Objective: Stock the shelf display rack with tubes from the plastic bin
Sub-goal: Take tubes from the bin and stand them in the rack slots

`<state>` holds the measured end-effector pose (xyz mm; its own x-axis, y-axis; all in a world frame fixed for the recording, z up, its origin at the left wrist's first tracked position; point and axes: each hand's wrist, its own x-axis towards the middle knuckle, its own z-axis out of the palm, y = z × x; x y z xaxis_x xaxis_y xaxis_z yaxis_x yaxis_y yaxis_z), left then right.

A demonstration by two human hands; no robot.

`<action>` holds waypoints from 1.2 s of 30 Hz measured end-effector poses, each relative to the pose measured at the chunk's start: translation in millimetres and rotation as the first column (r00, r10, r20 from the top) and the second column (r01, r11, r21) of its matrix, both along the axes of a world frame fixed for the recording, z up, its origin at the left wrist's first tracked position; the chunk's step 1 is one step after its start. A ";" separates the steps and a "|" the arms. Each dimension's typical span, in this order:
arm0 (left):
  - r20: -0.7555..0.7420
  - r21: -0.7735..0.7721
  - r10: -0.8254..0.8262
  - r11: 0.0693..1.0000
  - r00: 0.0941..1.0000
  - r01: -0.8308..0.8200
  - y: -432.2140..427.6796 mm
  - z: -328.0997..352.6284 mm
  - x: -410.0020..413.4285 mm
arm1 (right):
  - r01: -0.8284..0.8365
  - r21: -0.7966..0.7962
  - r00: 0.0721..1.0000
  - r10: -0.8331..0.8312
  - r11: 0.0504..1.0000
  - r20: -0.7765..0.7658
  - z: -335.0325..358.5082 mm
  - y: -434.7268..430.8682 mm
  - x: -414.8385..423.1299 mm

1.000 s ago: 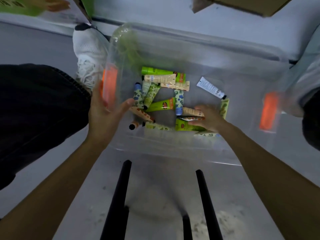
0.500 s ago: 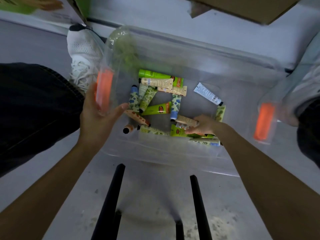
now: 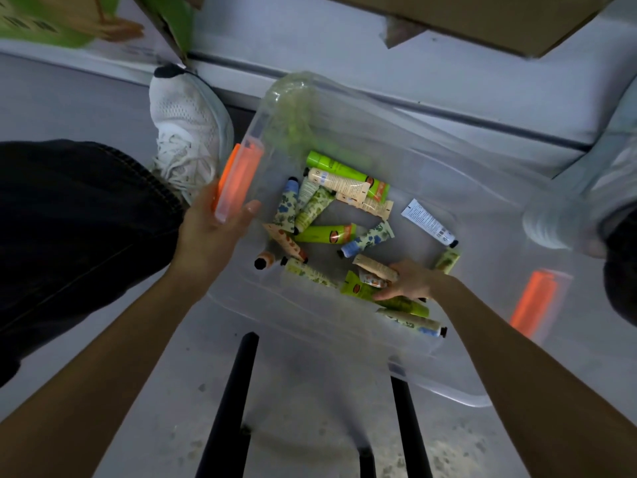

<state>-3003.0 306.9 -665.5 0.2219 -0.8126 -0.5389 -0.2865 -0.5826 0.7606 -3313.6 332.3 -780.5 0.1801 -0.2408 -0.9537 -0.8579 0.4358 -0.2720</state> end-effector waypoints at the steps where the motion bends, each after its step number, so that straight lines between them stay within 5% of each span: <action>1: -0.018 0.005 0.021 1.000 1.000 -0.021 0.7 0.5 0.9 | 0.004 0.006 1.000 -0.004 1.000 0.011 1.6 0.1 0.6; 11: -0.030 0.052 0.129 0.990 0.991 -0.128 32.5 11.8 -8.6 | 0.117 -0.061 0.989 -0.111 0.991 0.101 49.7 -2.8 12.3; 16: -0.038 0.109 0.147 0.984 0.988 -0.142 56.5 15.5 -10.6 | 0.360 -0.106 0.929 -0.345 0.927 0.133 74.1 -2.2 24.8; 21: 0.010 0.095 0.142 0.985 0.990 -0.143 58.8 31.3 -15.1 | 0.680 0.030 0.707 -0.665 0.733 0.241 99.3 8.3 51.4; 25: 0.180 -0.182 0.033 0.983 0.983 0.001 55.3 52.0 -22.5 | 0.828 0.160 0.473 -0.822 0.538 0.317 116.8 15.8 76.9; 27: 0.083 -0.216 -0.014 0.976 0.996 0.032 53.2 59.6 -31.4 | 0.873 0.234 0.352 -0.884 0.429 0.306 129.1 15.4 87.2; 31: -0.075 -0.027 -0.072 0.997 0.995 0.070 50.4 64.8 -52.5 | 0.911 0.328 0.152 -0.943 0.250 0.296 142.6 8.0 98.9; 36: -0.350 0.033 -0.222 0.968 0.910 0.249 52.9 64.9 -53.8 | 0.901 0.379 0.072 -0.933 0.212 0.353 155.3 -0.8 105.6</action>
<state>-3056.8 359.8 -600.6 -0.1787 -0.7728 -0.6090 -0.1536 -0.5895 0.7931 -3208.0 331.5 -625.1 0.2043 -0.4967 -0.8435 0.4477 0.8137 -0.3707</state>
